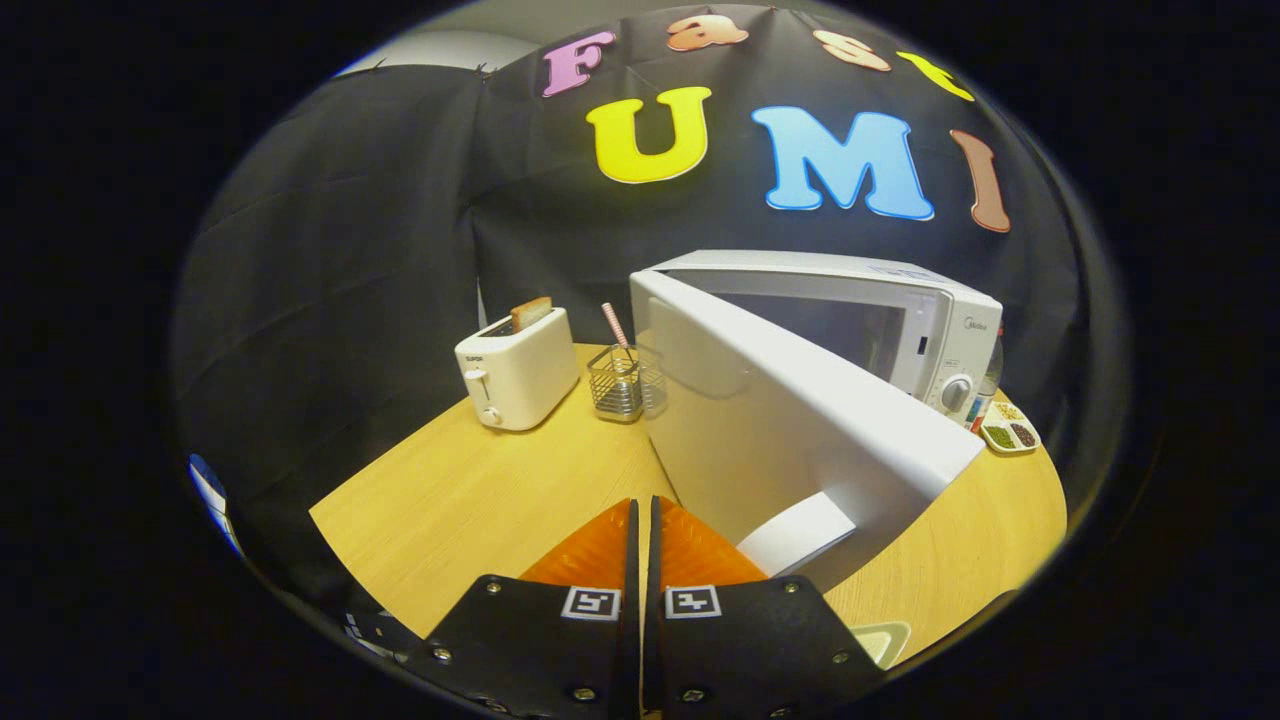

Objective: Open the microwave, put the food inside, and close the microwave door.

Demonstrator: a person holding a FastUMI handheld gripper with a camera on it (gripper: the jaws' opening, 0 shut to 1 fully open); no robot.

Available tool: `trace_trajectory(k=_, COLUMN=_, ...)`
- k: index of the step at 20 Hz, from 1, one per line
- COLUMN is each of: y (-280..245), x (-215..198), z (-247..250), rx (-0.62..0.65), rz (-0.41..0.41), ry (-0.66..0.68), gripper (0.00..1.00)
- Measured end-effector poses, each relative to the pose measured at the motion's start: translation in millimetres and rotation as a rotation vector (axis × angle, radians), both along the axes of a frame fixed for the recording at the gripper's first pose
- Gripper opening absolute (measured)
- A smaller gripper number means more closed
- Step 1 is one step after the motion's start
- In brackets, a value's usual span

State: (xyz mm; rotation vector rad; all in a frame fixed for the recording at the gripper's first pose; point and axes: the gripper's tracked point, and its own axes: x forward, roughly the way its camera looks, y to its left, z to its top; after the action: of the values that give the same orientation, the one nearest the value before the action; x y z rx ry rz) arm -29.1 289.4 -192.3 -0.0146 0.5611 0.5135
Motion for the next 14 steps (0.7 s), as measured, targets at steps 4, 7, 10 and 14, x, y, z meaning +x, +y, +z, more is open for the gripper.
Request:
trace_trajectory(k=4, y=-24, x=23, z=-2, rx=-0.005, rz=-0.044, ry=-0.007, gripper=0.02)
trace_trajectory(k=7, y=-43, x=38, z=-2, rx=-0.008, rz=-0.081, ry=-0.015, gripper=0.02)
trace_trajectory(k=10, y=-61, x=57, z=-1, rx=-0.017, rz=-0.116, ry=-0.026, gripper=0.02)
trace_trajectory(k=14, y=-85, x=84, z=-1, rx=-0.029, rz=-0.171, ry=-0.046, gripper=0.02)
